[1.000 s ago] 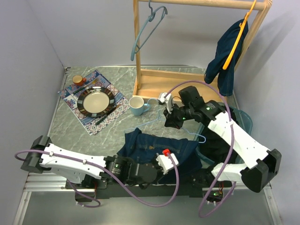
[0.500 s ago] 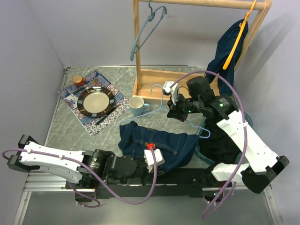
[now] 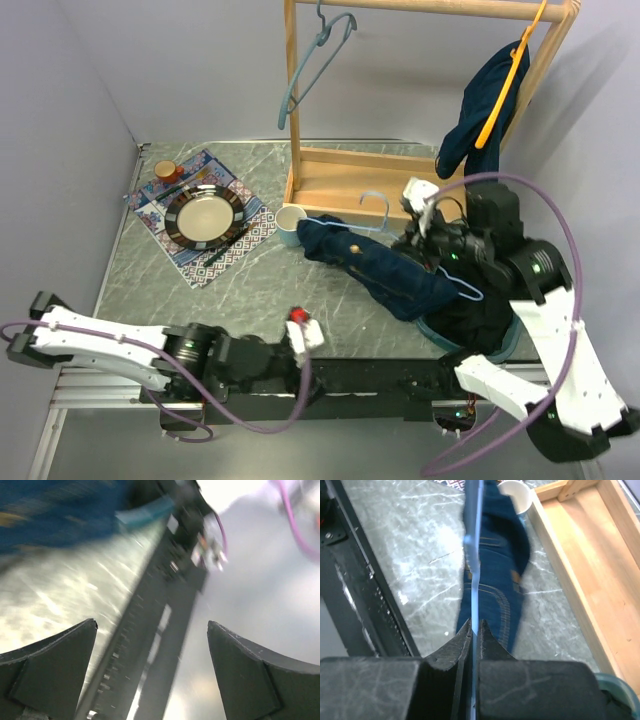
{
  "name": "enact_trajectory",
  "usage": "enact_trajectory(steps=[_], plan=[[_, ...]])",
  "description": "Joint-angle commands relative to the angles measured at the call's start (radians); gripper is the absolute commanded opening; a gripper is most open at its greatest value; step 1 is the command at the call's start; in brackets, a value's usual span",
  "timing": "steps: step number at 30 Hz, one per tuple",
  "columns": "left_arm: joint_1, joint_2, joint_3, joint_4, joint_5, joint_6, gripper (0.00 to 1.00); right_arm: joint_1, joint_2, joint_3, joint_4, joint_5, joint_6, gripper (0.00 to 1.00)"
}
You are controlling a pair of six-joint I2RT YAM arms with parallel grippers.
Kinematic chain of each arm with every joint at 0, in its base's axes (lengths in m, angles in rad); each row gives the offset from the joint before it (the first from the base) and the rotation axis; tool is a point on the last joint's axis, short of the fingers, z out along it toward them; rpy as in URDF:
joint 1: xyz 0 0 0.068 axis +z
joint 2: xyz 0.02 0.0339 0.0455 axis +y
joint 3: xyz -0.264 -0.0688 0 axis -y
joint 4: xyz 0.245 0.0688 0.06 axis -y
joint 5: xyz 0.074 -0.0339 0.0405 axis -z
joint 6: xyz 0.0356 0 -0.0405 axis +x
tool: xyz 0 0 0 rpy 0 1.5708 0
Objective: Place the skirt on the hanger
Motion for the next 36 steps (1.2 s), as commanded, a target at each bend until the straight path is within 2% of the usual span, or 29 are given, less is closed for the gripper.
enact_trajectory(steps=[1,5,7,8,13,18,20,23,24,25,26,27,28,33,36], plan=[[0.086,-0.17,-0.005,0.066,-0.161,0.014,0.97,-0.042,-0.089,-0.048,0.015,-0.155,-0.088,0.0],[0.279,-0.201,0.051,0.054,-0.004,0.119,0.97,-0.051,-0.115,-0.081,-0.054,-0.218,-0.221,0.0],[0.33,-0.177,0.103,0.026,0.067,0.199,0.97,-0.051,-0.115,-0.093,-0.08,-0.258,-0.24,0.0],[0.379,-0.163,0.122,0.016,0.163,0.222,0.97,-0.051,-0.115,-0.099,-0.083,-0.275,-0.254,0.0],[0.439,-0.003,0.225,-0.066,0.313,0.311,0.97,-0.051,-0.097,-0.136,-0.118,-0.422,-0.297,0.0],[0.451,0.101,0.248,-0.058,0.42,0.38,0.99,-0.05,-0.077,-0.159,-0.126,-0.474,-0.326,0.0],[0.456,0.126,0.265,-0.064,0.471,0.389,0.96,-0.05,-0.069,-0.165,-0.129,-0.494,-0.335,0.0],[0.468,0.178,0.295,-0.11,0.471,0.397,0.83,-0.051,-0.063,-0.171,-0.147,-0.516,-0.369,0.0],[0.474,0.202,0.303,-0.127,0.477,0.402,0.72,-0.051,-0.062,-0.174,-0.153,-0.522,-0.373,0.0],[0.483,0.21,0.315,-0.136,0.477,0.402,0.64,-0.051,-0.062,-0.18,-0.155,-0.526,-0.378,0.0],[0.499,0.215,0.318,-0.145,0.483,0.397,0.52,-0.051,-0.06,-0.193,-0.16,-0.53,-0.392,0.0],[0.506,0.216,0.32,-0.147,0.488,0.397,0.17,-0.05,-0.058,-0.199,-0.16,-0.537,-0.395,0.0],[0.517,0.215,0.317,-0.146,0.483,0.39,0.02,-0.05,-0.058,-0.206,-0.16,-0.539,-0.404,0.0],[0.542,0.147,0.298,-0.199,0.454,0.432,0.01,-0.051,-0.06,-0.246,-0.179,-0.548,-0.43,0.01],[0.565,0.086,0.306,-0.222,0.446,0.46,0.01,-0.048,-0.052,-0.262,-0.184,-0.556,-0.435,0.16]])
